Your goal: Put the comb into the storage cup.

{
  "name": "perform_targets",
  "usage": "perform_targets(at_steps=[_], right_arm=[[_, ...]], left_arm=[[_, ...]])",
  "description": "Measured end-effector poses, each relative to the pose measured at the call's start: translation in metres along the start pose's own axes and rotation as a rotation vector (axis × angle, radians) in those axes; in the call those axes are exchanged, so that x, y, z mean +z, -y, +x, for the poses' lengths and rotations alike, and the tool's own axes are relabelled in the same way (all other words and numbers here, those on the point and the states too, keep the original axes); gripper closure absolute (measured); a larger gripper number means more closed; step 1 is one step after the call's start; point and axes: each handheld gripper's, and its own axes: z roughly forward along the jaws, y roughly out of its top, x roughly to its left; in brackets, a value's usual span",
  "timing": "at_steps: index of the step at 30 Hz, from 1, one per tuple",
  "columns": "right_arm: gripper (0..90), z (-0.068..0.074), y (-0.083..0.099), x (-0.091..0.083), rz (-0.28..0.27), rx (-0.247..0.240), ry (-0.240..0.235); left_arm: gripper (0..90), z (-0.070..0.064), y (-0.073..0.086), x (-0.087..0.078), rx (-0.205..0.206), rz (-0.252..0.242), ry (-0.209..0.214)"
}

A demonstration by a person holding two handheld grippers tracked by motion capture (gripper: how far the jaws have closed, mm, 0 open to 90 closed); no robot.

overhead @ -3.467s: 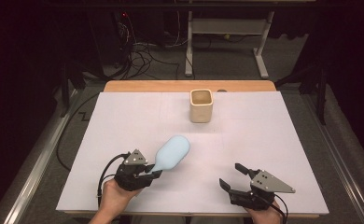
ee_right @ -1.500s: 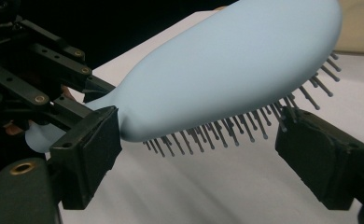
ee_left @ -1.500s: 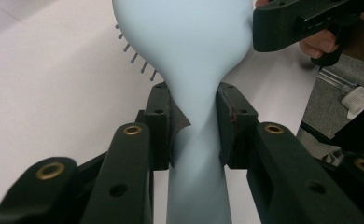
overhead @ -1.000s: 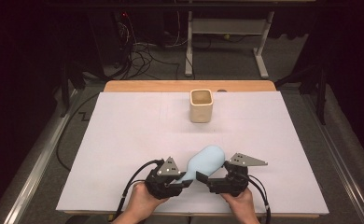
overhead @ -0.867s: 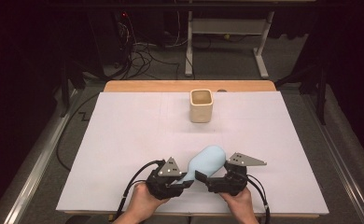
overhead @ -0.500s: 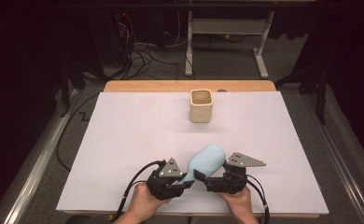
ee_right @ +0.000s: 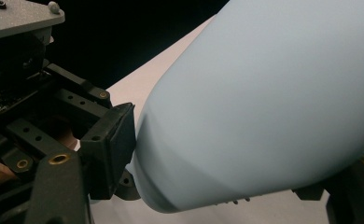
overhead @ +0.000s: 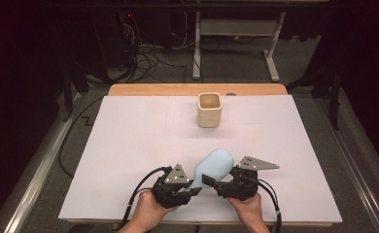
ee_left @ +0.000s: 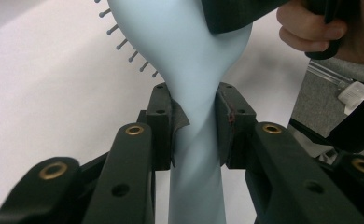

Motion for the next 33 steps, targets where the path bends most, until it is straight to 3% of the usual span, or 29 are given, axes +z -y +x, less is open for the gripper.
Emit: perform_targets(at_steps=[8, 16, 22, 28, 33], right_arm=[[37.8, 0.000, -0.007, -0.001, 0.014, 0.055, -0.035], [45.7, -0.001, -0.013, -0.005, 0.011, 0.087, -0.102], [50.7, 0.006, -0.018, -0.008, 0.008, 0.060, -0.129], [54.8, 0.007, -0.020, -0.006, 0.018, 0.085, -0.158], [56.6, 0.012, -0.023, -0.005, 0.018, 0.074, -0.160]], left_arm=[[70.4, 0.002, 0.001, -0.002, -0.001, 0.003, 0.009], [70.4, 0.001, 0.001, -0.003, 0.001, 0.007, 0.020], [70.2, 0.000, 0.000, -0.005, 0.010, 0.008, 0.032], [69.7, 0.001, 0.001, -0.006, 0.010, 0.005, 0.039], [68.6, 0.004, 0.003, -0.009, 0.003, -0.007, 0.039]])
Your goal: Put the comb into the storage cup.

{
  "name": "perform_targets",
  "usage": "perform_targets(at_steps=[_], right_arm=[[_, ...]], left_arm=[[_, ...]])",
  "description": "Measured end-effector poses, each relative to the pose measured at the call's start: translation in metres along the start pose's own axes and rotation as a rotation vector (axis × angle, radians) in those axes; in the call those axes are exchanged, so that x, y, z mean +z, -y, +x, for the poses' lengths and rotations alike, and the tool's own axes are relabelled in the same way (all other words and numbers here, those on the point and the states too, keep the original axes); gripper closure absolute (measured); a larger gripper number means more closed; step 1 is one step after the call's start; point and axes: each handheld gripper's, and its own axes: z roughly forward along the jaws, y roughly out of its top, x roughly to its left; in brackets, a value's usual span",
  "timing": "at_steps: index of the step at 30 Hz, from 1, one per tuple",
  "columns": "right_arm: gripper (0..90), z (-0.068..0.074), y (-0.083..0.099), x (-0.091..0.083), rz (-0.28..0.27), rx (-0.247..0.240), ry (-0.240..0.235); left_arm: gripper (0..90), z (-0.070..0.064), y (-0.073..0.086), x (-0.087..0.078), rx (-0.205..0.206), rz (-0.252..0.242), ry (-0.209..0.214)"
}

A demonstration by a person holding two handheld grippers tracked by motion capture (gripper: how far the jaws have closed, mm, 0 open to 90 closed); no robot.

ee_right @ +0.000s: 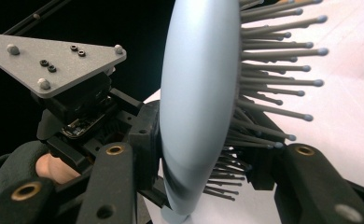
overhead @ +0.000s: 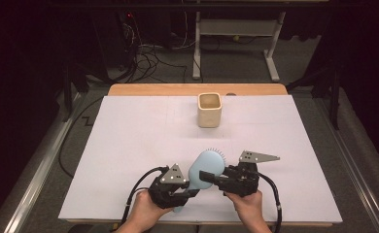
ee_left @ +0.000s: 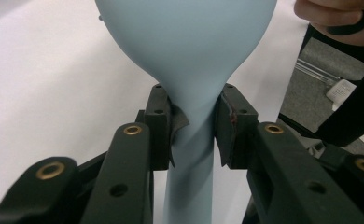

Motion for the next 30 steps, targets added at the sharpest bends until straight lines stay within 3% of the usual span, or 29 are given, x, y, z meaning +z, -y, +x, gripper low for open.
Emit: perform_targets(at_steps=[4, 12, 15, 22, 30], right_arm=[[57.1, 0.003, -0.004, 0.004, 0.015, -0.012, -0.002], [56.9, 0.002, -0.011, 0.003, 0.042, -0.010, -0.003], [56.8, 0.001, -0.013, 0.000, 0.045, 0.000, 0.005], [56.3, 0.001, -0.019, -0.009, 0.066, -0.007, 0.040], [55.9, -0.001, -0.024, -0.016, 0.066, 0.003, 0.056]], left_arm=[[65.6, 0.003, 0.003, -0.003, -0.020, -0.012, 0.003], [47.2, 0.008, 0.011, -0.008, -0.050, -0.064, -0.018], [42.9, 0.008, 0.012, -0.010, -0.040, -0.084, -0.031], [37.5, 0.012, 0.018, -0.017, -0.032, -0.134, -0.058], [35.0, 0.020, 0.026, -0.027, -0.042, -0.153, -0.086]])
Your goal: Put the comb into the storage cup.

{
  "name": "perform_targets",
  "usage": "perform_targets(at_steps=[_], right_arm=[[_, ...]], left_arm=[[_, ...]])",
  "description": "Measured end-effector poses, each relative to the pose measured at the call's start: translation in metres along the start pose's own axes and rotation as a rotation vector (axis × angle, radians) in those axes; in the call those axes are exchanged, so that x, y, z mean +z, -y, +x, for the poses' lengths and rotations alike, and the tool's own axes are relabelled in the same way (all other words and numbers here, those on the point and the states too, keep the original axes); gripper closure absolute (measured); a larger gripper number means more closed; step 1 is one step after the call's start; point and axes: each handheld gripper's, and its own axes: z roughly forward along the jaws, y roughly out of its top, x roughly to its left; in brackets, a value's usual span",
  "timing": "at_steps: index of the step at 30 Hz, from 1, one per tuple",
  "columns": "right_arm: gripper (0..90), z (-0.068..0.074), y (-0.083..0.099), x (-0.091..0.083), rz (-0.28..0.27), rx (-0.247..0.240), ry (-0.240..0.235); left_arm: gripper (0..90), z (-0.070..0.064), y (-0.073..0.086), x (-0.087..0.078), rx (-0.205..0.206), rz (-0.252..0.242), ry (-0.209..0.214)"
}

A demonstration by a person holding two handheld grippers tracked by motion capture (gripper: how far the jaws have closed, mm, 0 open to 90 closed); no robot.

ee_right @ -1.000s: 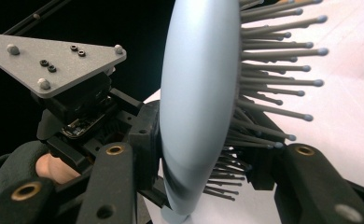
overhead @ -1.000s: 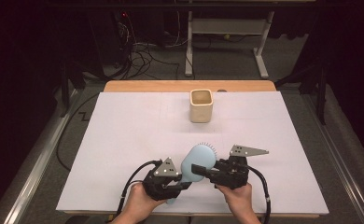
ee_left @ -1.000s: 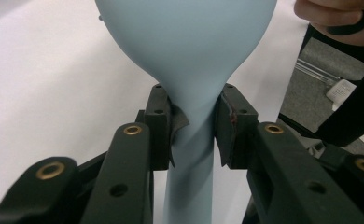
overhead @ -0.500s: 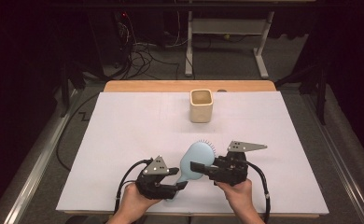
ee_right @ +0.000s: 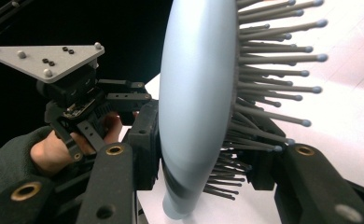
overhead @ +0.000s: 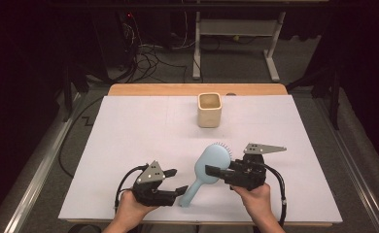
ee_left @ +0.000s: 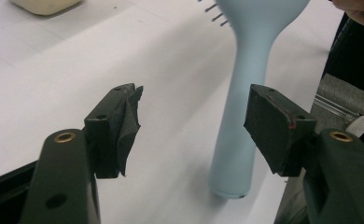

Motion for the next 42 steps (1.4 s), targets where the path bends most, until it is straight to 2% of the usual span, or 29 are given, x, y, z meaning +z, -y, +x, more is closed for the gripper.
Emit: perform_targets(at_steps=[3, 5, 15, 20, 22, 28, 34, 42], right_arm=[[55.7, -0.001, -0.001, -0.003, -0.004, -0.001, 0.004], [55.6, -0.001, -0.001, -0.005, -0.006, 0.005, 0.006], [55.3, -0.005, -0.004, -0.010, -0.003, 0.013, 0.017], [55.1, -0.004, -0.005, -0.012, -0.002, 0.005, 0.008], [55.1, -0.005, -0.005, -0.013, -0.004, 0.009, 0.006], [55.1, -0.006, -0.007, -0.014, 0.009, 0.010, 0.023], [54.9, -0.006, -0.010, -0.015, 0.014, 0.008, 0.029], [54.9, -0.009, -0.014, -0.023, -0.003, 0.010, 0.041]], left_arm=[[34.4, 0.004, 0.002, -0.004, -0.011, -0.008, -0.020], [33.3, 0.006, 0.004, -0.006, -0.021, -0.019, -0.066], [32.7, 0.018, 0.011, -0.019, -0.028, -0.037, -0.106], [32.0, 0.021, 0.016, -0.027, -0.001, -0.047, -0.171], [31.8, 0.022, 0.018, -0.030, 0.005, -0.050, -0.180], [31.6, 0.032, 0.025, -0.038, -0.026, -0.067, -0.199], [31.6, 0.042, 0.034, -0.050, -0.053, -0.089, -0.237], [31.5, 0.054, 0.043, -0.063, -0.091, -0.116, -0.281]])
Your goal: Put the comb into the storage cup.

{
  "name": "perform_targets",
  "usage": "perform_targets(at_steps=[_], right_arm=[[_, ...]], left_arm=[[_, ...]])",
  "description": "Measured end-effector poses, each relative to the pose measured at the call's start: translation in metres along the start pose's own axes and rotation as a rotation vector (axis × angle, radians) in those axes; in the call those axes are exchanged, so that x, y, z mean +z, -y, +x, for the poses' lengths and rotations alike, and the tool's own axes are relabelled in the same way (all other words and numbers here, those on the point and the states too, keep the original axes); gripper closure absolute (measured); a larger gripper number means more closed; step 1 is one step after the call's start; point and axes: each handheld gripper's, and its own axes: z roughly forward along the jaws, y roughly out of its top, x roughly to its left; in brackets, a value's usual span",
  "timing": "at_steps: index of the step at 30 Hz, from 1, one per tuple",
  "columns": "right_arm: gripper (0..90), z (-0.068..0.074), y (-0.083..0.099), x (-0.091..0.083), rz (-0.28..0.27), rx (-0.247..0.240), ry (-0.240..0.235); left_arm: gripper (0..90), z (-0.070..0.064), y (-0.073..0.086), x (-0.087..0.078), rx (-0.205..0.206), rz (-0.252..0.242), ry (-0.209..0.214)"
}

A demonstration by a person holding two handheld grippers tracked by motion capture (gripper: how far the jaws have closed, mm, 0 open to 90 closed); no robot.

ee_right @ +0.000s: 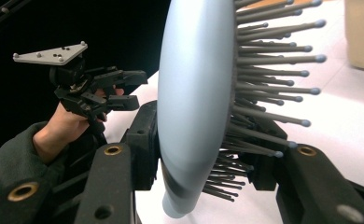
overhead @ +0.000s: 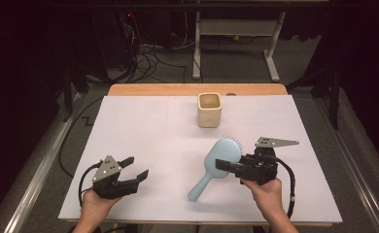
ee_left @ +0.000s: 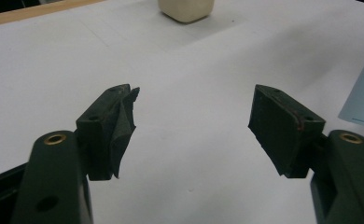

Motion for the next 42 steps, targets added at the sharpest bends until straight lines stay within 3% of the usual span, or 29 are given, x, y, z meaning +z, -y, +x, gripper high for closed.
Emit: perform_targets(at_steps=[5, 11, 24, 31, 37, 42], right_arm=[[54.8, -0.003, -0.001, -0.005, -0.008, 0.008, 0.009], [54.7, -0.004, -0.006, -0.011, -0.014, -0.002, 0.016], [54.7, -0.010, -0.013, -0.019, -0.019, 0.003, 0.060], [54.6, -0.013, -0.016, -0.022, -0.017, 0.003, 0.092], [54.6, -0.016, -0.020, -0.024, -0.016, 0.006, 0.116], [54.5, -0.017, -0.024, -0.025, -0.016, 0.003, 0.126]], left_arm=[[31.6, 0.008, 0.005, -0.003, -0.021, -0.018, -0.026], [31.6, 0.018, 0.010, -0.010, -0.075, -0.059, -0.042], [30.8, 0.030, 0.022, -0.019, -0.110, -0.093, -0.101], [31.0, 0.036, 0.029, -0.014, -0.113, -0.072, -0.106], [31.2, 0.041, 0.032, -0.012, -0.091, -0.052, -0.136], [31.2, 0.041, 0.033, -0.010, -0.094, -0.036, -0.129]])
